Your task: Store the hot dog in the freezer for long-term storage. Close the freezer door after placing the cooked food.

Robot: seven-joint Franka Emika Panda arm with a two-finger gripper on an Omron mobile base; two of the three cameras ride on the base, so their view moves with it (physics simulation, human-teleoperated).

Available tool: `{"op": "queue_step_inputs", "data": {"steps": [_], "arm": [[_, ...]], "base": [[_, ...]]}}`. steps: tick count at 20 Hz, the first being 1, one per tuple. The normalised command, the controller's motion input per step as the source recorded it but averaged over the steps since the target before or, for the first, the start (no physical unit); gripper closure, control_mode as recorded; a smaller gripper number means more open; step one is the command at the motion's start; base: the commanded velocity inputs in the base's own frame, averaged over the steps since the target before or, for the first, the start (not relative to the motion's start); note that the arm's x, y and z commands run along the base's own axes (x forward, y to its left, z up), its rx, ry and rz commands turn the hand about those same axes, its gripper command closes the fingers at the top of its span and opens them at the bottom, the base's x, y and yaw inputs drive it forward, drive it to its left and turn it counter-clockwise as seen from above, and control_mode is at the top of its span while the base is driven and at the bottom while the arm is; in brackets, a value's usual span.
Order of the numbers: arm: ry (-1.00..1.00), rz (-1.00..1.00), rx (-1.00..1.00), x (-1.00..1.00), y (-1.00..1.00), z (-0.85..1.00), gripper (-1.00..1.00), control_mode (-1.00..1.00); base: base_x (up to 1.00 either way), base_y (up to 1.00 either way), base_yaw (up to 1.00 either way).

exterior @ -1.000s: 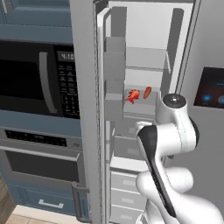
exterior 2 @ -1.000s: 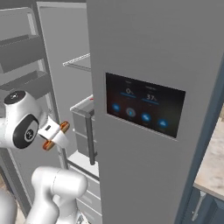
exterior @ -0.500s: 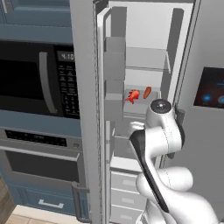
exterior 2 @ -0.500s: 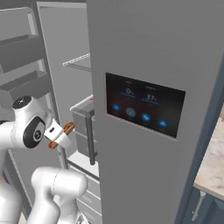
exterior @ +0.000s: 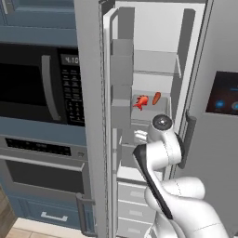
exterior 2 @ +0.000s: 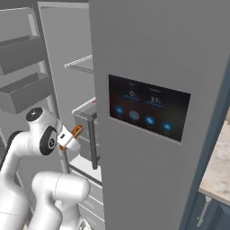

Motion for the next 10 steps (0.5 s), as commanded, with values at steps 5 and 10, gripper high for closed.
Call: {"op": "queue_step_inputs", "data": {"steps": [5,10], "arm": [[0.00,0.00,0.00,0.55,0.00,0.00,1.00,-1.00],[-0.08,0.00,0.00,0.55,0.00,0.02,1.00,-1.00]], "base": [[0.00,0.00,0.00],[0.00,0.00,0.00]]}}
